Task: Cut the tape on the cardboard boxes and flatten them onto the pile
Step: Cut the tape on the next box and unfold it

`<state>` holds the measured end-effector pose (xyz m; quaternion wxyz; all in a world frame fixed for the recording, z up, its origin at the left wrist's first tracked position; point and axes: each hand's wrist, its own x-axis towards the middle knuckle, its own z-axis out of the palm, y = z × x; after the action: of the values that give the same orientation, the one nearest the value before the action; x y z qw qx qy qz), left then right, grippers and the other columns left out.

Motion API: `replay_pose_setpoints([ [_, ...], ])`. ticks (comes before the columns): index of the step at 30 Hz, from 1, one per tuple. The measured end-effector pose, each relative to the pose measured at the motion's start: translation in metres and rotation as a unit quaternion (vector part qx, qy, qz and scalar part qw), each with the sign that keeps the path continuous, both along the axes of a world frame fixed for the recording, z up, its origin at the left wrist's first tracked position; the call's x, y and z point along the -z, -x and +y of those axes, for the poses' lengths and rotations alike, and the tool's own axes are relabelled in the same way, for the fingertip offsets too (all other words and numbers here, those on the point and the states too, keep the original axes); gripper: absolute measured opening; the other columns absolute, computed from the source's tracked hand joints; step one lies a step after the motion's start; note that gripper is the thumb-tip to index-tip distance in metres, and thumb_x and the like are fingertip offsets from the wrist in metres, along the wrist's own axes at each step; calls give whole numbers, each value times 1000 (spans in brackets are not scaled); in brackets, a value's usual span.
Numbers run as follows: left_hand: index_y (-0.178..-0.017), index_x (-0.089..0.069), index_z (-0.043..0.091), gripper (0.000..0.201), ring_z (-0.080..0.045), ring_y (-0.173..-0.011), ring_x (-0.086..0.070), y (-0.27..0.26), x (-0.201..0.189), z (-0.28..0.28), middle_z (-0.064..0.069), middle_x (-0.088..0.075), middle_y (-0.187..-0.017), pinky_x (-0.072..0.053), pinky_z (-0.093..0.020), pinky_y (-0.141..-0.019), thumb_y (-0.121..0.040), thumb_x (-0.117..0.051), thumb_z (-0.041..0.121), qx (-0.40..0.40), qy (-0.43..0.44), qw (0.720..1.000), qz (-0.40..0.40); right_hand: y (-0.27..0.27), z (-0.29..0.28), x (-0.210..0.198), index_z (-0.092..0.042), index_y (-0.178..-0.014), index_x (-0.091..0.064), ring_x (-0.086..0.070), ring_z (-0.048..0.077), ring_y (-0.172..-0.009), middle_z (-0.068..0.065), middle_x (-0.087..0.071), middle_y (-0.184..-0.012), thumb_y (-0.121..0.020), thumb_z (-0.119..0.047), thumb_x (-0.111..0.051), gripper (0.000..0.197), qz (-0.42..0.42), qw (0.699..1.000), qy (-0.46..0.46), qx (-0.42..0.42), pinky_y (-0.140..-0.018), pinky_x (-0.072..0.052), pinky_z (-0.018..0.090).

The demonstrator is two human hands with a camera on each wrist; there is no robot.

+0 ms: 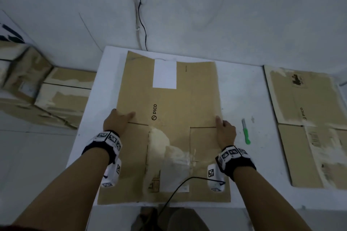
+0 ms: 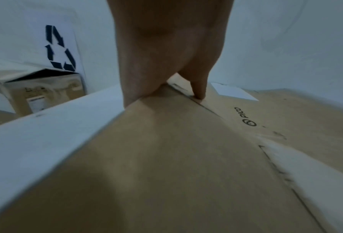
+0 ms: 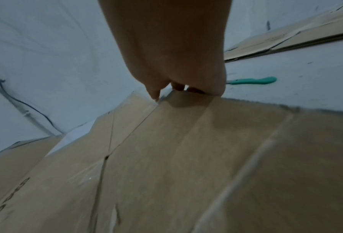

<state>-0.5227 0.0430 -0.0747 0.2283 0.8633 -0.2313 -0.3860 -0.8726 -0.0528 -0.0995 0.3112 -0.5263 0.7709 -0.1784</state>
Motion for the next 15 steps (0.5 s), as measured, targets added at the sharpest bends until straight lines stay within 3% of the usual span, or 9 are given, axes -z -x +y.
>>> replay_pose_setpoints([
  [2,-129,-47,0,59,-35,-115,-53,5,-3,20,-17,-56,-128,-40,-38,-94,-90,-62,41,3,63,998,30,7,16,-4,-6,-116,-59,-59,38,-103,24,-63,-109,-97,-55,-45,54,-10,1000,9,-14,-88,-44,41],
  [5,-125,-52,3,46,-31,-108,-56,23,-8,50,-13,-60,-120,-42,-36,-91,-91,-63,32,-17,125,990,62,7,47,-17,-11,-137,-47,-57,34,-112,19,-60,-125,-102,-42,-44,47,-58,998,37,-13,-91,-40,35],
  [8,-123,-52,6,39,-23,-96,-54,44,-16,68,-12,-60,-115,-41,-33,-84,-92,-60,29,-25,153,986,59,11,70,-36,-12,-141,-47,-55,31,-120,13,-60,-131,-103,-34,-45,44,-76,994,76,-23,-94,-38,31],
  [12,-119,-52,6,34,-23,-94,-53,69,-38,69,-9,-59,-108,-38,-29,-79,-93,-59,27,-16,182,982,57,31,73,-65,-12,-144,-46,-50,27,-129,9,-50,-145,-103,-33,-46,46,-79,991,108,-15,-104,-37,32],
  [15,-119,-53,6,34,-23,-93,-54,92,-59,54,-9,-59,-109,-39,-30,-79,-93,-59,27,0,205,977,64,60,66,-91,-9,-142,-48,-50,30,-128,13,-54,-139,-103,-31,-48,45,-79,987,138,-4,-102,-35,29],
])
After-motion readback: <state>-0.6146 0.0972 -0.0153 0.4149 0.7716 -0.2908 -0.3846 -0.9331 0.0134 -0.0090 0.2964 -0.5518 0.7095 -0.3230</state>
